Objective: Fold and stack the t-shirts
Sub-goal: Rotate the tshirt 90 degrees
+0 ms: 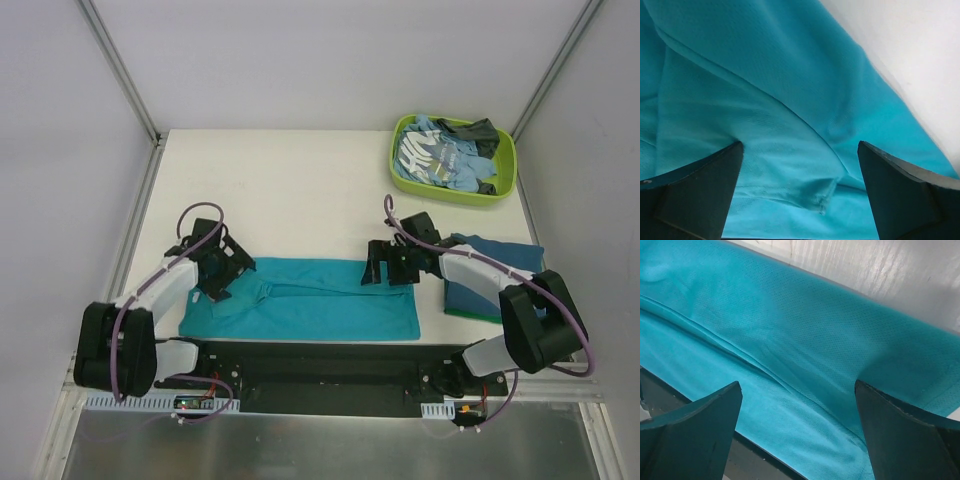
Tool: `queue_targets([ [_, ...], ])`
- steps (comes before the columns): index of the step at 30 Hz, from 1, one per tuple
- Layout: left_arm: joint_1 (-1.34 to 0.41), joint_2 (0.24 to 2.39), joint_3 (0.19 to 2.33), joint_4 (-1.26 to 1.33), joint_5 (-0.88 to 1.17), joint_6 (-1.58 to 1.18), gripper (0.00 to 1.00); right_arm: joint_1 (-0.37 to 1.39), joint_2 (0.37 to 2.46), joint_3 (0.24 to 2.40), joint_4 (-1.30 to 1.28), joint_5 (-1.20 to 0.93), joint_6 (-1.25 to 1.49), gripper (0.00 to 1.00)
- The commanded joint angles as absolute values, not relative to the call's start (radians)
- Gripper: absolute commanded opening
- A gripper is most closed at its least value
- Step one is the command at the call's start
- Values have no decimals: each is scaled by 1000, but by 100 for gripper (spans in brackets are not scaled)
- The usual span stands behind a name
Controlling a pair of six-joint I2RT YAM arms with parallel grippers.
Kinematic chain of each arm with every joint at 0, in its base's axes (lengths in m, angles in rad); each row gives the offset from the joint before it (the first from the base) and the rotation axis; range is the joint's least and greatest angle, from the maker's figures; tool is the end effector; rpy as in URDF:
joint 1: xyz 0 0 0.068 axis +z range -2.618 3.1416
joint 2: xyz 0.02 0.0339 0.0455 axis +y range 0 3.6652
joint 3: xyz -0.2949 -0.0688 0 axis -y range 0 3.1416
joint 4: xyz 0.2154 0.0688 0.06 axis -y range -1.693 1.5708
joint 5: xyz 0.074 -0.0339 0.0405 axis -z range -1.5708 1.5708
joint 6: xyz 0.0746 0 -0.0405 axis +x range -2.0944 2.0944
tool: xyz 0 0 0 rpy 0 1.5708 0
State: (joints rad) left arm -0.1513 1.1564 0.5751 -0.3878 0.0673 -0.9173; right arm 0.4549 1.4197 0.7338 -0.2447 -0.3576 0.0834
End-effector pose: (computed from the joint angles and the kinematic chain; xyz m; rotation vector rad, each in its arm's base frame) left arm 0.1952 -0.0348 0.1929 -0.9517 2.4352 -0.4888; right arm 0.2277 0.1404 0.1997 -0.6183 2.4667 0.6660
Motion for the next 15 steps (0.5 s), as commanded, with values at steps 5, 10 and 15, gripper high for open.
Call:
queue_targets([
  [5,-153,1612,848,-285,43,-959,99,466,1394,687,-236,-403,92,96],
  [10,-147,1944,1263,-330,113,-945,99,512,1327,605,-210,-440,123,96],
  [15,-181,2290,1746,-360,378,-948,99,704,1299,569,-158,-501,179,96],
])
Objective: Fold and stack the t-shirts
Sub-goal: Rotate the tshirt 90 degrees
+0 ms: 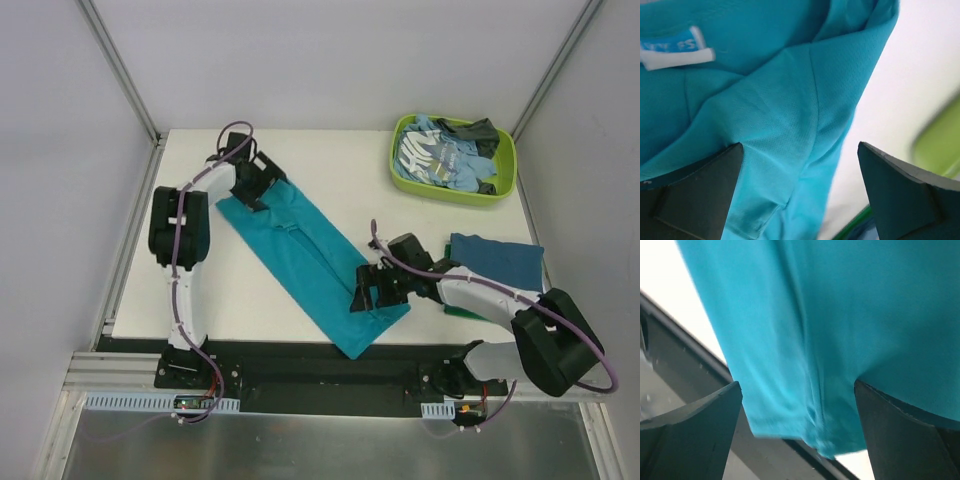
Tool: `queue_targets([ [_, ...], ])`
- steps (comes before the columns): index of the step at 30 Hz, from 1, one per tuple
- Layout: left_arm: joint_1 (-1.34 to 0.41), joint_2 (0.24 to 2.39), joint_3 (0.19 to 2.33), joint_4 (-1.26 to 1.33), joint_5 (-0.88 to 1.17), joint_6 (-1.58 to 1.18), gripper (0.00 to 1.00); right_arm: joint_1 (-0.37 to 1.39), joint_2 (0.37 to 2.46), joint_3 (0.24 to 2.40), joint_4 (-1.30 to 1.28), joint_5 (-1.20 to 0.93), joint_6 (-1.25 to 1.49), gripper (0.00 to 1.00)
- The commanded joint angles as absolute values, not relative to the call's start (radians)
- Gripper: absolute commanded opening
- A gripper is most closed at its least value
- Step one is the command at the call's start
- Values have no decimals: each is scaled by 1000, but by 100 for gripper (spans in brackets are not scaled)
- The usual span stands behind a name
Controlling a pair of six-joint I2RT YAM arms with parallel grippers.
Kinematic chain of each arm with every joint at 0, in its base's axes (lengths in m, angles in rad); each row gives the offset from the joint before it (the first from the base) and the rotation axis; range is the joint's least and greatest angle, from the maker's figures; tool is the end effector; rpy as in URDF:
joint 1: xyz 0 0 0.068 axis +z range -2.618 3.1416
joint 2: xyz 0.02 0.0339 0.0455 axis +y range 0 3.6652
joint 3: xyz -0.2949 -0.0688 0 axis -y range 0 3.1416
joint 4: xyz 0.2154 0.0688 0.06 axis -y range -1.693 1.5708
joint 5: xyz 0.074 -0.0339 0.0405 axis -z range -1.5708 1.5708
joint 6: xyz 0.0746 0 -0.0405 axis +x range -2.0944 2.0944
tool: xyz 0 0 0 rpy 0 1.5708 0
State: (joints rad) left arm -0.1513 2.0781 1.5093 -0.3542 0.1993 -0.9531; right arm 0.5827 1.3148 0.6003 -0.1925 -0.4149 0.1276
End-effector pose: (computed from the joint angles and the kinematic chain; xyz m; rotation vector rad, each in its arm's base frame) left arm 0.4583 -0.0848 0.1885 -0.9374 2.4360 -0.6815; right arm 0.1797 0.1544 0.1909 -0.7536 2.4364 0.8068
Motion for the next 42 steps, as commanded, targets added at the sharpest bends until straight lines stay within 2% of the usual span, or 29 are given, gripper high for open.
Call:
queue_targets([
  [1,-199,2357,1847,-362,412,-956,99,754,1310,571,-152,-527,183,96],
  [4,-248,2532,2130,-385,471,-995,99,837,1345,584,-138,-526,186,96],
  [9,-284,2752,2451,-374,453,-1113,99,942,1408,647,-120,-466,172,96],
  [15,-285,2806,2453,-146,457,-1238,99,979,1419,724,-165,-341,157,96],
  [18,-313,2778,2451,-94,488,-1186,99,979,1376,776,-236,-195,137,96],
  [21,-340,2696,2444,-75,497,-1100,99,979,1313,810,-288,-85,133,96],
  [28,-354,2447,2381,-68,492,-954,99,979,1088,773,-291,-6,190,96],
  [31,-360,2311,2300,-71,535,-893,99,974,976,723,-296,113,250,96],
  [34,-374,2131,2131,-77,589,-809,99,968,869,648,-305,204,349,96],
  [38,-396,1814,1686,-117,569,-675,99,940,760,563,-313,210,422,96],
  [42,-463,1426,1159,-124,307,-627,99,913,716,500,-324,187,437,96],
])
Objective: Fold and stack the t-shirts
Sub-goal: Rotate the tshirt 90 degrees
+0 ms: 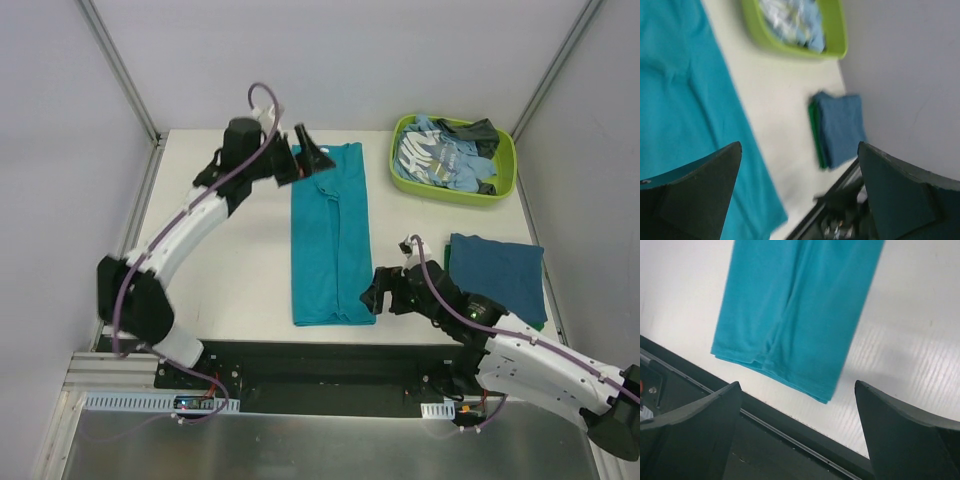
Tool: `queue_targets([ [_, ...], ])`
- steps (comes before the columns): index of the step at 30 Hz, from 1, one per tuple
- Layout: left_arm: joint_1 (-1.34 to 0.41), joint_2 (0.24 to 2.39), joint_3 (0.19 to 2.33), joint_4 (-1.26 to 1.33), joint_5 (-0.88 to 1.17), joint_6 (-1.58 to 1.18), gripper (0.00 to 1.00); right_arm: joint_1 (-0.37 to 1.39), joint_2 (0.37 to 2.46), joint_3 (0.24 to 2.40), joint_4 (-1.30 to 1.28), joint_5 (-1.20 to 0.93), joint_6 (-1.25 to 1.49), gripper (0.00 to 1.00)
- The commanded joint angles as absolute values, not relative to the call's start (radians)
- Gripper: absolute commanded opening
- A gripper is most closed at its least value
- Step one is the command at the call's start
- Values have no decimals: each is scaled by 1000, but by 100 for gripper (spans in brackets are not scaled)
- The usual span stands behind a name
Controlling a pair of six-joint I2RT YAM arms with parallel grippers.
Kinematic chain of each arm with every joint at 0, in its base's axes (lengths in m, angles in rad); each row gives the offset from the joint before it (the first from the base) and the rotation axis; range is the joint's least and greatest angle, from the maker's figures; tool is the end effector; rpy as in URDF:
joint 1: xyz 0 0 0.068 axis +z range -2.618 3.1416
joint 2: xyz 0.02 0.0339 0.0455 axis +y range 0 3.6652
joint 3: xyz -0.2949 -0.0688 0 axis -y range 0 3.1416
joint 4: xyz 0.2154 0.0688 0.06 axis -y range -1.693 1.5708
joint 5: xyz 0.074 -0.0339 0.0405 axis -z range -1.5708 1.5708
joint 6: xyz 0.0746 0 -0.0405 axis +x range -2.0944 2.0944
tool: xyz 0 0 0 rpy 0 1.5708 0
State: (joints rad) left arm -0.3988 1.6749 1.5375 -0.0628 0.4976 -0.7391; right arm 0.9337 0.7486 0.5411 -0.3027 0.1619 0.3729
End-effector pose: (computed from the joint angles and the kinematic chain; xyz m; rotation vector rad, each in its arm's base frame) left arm 0.3631 -0.1916 0.4090 0.0667 1.9251 -1.2343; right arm 0.1024 0.1182 0.2565 -0.4928 2.0777 0.6227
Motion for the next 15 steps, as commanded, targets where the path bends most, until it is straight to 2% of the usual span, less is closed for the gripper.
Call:
queue_targets([
  [1,-483,1361,1061,-124,252,-649,99,908,713,489,-325,183,440,96],
  [5,-537,1149,737,-147,204,-736,99,897,713,450,-316,160,431,96],
  [8,-600,1063,594,-149,199,-796,99,893,730,437,-314,161,410,96],
  [12,-673,1040,513,-150,209,-847,99,893,750,413,-279,124,428,96],
  [15,-693,1069,482,-147,199,-876,94,894,770,385,-241,117,462,96],
])
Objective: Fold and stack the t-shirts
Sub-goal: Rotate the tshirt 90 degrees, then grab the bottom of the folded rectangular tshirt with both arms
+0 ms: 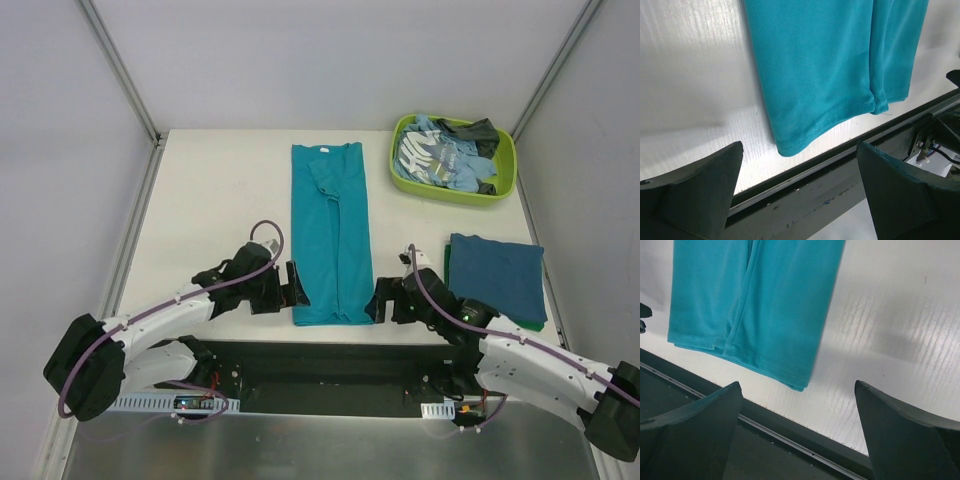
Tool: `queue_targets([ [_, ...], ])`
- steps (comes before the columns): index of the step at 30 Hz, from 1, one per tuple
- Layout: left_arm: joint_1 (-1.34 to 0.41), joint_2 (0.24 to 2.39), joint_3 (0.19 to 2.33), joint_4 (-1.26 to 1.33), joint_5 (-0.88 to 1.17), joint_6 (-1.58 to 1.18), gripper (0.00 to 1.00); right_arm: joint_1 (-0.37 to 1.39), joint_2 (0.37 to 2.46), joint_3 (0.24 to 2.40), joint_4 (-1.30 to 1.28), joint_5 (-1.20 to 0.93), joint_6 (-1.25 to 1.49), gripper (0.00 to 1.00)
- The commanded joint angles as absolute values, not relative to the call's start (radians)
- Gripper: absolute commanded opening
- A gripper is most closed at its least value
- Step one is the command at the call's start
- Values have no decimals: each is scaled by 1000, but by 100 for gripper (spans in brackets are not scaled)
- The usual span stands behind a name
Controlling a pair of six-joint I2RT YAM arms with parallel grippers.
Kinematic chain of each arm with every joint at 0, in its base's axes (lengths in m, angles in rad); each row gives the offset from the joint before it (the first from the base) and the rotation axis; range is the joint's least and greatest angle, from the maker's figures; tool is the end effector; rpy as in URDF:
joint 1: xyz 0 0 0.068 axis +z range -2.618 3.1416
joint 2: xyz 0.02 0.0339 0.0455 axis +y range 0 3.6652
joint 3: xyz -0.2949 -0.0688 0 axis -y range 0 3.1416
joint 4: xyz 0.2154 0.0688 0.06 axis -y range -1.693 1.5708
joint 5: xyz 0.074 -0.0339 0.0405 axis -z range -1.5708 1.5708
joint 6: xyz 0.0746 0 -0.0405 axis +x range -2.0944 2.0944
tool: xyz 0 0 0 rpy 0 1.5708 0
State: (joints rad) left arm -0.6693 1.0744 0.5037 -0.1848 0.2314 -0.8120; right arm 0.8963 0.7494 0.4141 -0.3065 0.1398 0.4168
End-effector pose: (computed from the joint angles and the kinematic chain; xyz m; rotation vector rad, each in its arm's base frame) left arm 0.1462 -0.1375 0.2064 -0.0536 2.5259 -0.9517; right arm 0.0991 0.1073 0.2116 -0.4606 2.2186 0.5670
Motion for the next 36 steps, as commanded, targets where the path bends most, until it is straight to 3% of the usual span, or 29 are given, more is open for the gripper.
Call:
queue_targets([
  [1,-699,1083,483,-146,198,-871,92,891,779,377,-232,118,471,96],
  [6,-713,1189,503,-150,212,-867,70,890,811,370,-235,137,491,96],
  [19,-742,1261,503,-150,218,-876,29,881,851,324,-180,127,548,98],
  [23,-744,1272,505,-150,190,-882,10,876,874,330,-175,114,552,99],
  [25,-744,1273,508,-150,190,-881,0,877,887,327,-163,98,563,94],
  [36,-742,1266,497,-152,190,-891,0,877,1000,344,-84,11,588,63],
])
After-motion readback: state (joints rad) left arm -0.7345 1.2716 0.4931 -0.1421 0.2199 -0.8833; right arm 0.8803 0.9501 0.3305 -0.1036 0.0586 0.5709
